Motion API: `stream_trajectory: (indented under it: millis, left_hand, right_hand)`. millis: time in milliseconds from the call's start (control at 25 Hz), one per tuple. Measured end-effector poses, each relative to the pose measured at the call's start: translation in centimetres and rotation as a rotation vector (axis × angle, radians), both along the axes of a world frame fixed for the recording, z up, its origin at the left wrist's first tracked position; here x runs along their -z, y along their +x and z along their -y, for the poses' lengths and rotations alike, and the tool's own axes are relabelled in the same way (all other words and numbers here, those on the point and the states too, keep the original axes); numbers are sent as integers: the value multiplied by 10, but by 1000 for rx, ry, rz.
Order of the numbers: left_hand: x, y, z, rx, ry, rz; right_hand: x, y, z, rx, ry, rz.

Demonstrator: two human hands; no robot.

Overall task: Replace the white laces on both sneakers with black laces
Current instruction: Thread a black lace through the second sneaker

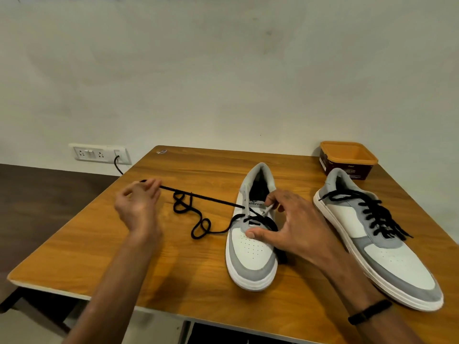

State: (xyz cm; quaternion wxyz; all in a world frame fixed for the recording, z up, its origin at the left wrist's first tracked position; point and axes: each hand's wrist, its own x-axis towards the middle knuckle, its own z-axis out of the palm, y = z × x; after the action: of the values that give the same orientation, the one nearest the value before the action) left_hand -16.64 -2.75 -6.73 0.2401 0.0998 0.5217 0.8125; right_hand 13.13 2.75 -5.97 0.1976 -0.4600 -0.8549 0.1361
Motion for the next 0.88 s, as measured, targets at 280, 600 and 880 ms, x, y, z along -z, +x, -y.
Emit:
stream_trajectory:
  millis: [280, 600, 880]
  left_hand:
    - [29, 86, 3, 526, -258, -1407]
    - [20, 67, -11, 543, -333, -1554]
    - [20, 21, -18, 207, -491, -1624]
  right_hand:
    - [8, -1, 4, 19, -4, -75]
    - [12, -2, 3, 32, 4, -83]
    - [16, 0, 1, 24, 8, -117]
